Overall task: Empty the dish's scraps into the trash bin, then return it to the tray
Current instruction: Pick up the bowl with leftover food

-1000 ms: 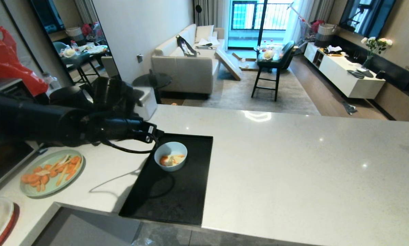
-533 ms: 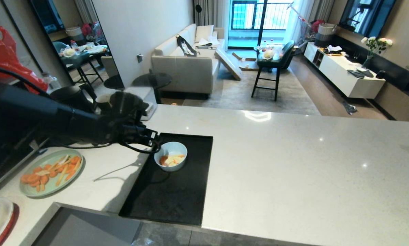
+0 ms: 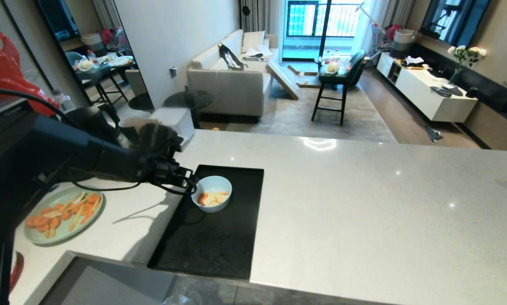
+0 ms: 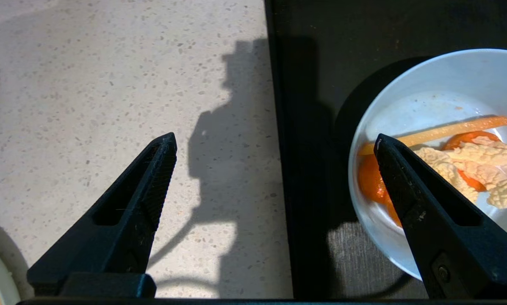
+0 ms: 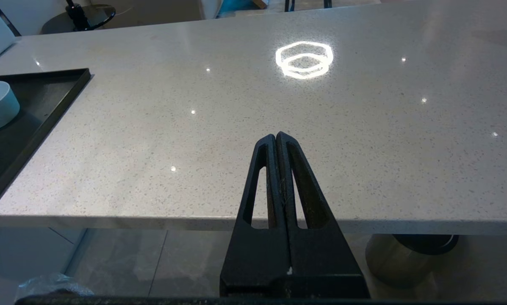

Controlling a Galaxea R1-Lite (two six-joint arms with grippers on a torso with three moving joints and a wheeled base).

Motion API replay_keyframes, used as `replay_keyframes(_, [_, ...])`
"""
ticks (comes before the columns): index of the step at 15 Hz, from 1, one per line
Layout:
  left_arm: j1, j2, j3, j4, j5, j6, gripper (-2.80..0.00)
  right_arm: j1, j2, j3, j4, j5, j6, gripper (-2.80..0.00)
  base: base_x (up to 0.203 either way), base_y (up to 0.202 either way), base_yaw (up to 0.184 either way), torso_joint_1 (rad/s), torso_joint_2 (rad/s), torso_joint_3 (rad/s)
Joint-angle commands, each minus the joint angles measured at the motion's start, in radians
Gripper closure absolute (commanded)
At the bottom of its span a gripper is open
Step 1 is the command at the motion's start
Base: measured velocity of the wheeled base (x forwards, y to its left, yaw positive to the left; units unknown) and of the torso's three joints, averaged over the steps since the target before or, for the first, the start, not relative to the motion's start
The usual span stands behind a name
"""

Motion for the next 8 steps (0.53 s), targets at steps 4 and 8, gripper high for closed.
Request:
replay_keyframes(4, [-0.007,0.013,0.002,0.002,0.001,0.001,-2.80,0.000,0.000,0.000,0.000,0.000,0.001,0.00,0.000,0.000,0.000,0.000,0.00,0.000])
replay_keyframes(8, [-0.007,0.042,0.000,0.002,0.001,0.010,-2.80,0.000,0.000,0.000,0.000,0.000,0.001,0.00,0.000,0.000,0.000,0.000,0.00,0.000])
